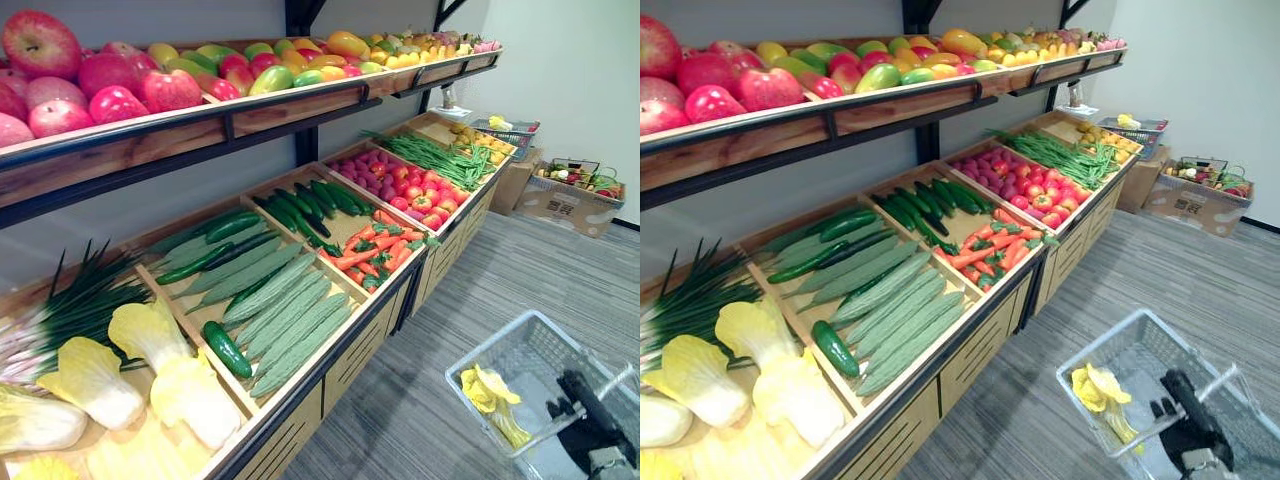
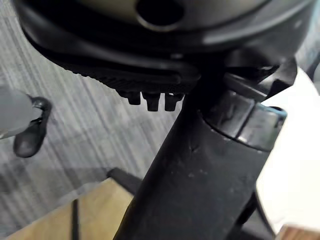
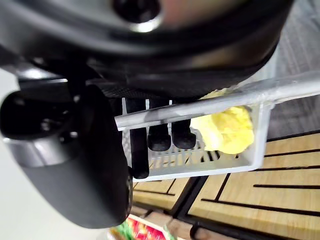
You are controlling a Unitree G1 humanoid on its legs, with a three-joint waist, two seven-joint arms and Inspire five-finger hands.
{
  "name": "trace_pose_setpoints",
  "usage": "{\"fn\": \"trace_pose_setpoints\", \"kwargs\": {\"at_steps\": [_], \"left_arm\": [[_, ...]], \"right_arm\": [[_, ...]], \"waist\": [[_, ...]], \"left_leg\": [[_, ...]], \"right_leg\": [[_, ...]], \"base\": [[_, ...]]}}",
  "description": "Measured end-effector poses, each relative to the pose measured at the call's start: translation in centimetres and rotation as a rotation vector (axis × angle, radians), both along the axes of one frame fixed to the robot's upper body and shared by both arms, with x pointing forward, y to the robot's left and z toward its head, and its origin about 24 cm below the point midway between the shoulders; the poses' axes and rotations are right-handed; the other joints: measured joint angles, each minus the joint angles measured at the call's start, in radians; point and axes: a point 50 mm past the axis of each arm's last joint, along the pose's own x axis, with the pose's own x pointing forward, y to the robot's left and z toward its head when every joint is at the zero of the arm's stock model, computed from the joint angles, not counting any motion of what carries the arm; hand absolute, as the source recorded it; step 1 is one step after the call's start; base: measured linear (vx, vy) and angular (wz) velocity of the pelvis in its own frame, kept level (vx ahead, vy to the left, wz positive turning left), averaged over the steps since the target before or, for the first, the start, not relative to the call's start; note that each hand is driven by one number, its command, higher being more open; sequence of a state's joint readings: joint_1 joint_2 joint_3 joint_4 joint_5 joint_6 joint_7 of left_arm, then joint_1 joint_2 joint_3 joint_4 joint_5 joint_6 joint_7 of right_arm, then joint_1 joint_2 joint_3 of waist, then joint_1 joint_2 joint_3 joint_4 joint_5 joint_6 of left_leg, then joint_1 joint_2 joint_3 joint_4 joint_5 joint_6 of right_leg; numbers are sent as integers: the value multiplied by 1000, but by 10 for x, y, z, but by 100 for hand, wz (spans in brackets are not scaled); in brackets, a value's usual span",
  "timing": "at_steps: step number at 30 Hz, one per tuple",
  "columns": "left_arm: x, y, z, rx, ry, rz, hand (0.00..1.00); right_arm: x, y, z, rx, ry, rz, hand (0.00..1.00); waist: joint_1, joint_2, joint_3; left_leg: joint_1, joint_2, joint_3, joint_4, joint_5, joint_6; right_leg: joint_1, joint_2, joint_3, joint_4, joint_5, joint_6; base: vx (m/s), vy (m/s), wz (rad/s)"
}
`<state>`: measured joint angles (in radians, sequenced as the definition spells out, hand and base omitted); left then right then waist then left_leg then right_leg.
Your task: Pick vegetable in the basket
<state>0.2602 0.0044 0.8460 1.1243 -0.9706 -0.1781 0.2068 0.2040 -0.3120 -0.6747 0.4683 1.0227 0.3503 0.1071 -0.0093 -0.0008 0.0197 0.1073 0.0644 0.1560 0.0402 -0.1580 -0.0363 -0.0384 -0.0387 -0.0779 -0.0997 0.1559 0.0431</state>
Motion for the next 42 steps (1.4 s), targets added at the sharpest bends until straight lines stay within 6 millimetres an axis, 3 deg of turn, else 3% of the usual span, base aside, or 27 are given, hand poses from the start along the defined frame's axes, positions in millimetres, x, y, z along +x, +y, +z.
{"fn": "trace_pose_setpoints", "kwargs": {"at_steps": [4,6,9,10,13,19,26,32,42], "left_arm": [[29,-12,-6,-55,-53,-194,100],[46,-18,-8,-78,-74,-313,100],[61,-22,-8,-86,-103,-411,100],[68,-25,-8,-93,-121,-452,100],[77,-25,-7,-80,-151,-513,100],[93,-33,-7,-82,-235,-713,100],[103,-41,-6,-126,-354,-896,100],[108,-42,-6,-160,-360,-1014,100],[114,-40,-6,-176,-330,-1099,100]], "right_arm": [[-20,22,-38,89,150,2,0],[-38,45,-66,137,290,22,0],[-52,74,-89,217,400,50,0],[-55,79,-94,226,423,33,0],[-59,89,-100,238,447,40,0],[-64,132,-116,310,521,96,0],[-73,136,-119,291,602,156,0],[-62,137,-118,242,610,248,0],[-62,139,-119,260,585,235,0]], "waist": [[1,4,11],[2,6,13],[3,14,22],[2,24,30],[4,24,34],[4,-7,61],[2,5,70],[3,5,70],[-6,5,73]], "left_leg": [[13,3,-3,4,-6,-2],[14,4,-10,7,-11,-4],[14,3,-10,10,-14,-2],[14,0,-10,12,-15,1],[17,-2,-10,13,-19,4],[46,-4,-6,13,-24,5],[57,-6,9,13,-30,5],[73,2,44,16,-40,-5],[103,7,188,32,-77,-3]], "right_leg": [[16,2,-5,0,-7,2],[22,1,-12,0,-12,4],[23,1,-12,0,-12,3],[24,-2,-10,0,-12,5],[27,0,-11,0,-13,8],[53,-1,-6,0,-16,11],[55,1,9,-1,-15,13],[56,18,44,-4,-14,12],[18,53,187,1,13,17]], "base": [[-4,-2,2],[-10,-7,8],[0,-1,1],[0,0,0],[0,0,0],[-9,1,-1],[1,-3,-7],[-11,-19,-18],[11,19,-44]]}}
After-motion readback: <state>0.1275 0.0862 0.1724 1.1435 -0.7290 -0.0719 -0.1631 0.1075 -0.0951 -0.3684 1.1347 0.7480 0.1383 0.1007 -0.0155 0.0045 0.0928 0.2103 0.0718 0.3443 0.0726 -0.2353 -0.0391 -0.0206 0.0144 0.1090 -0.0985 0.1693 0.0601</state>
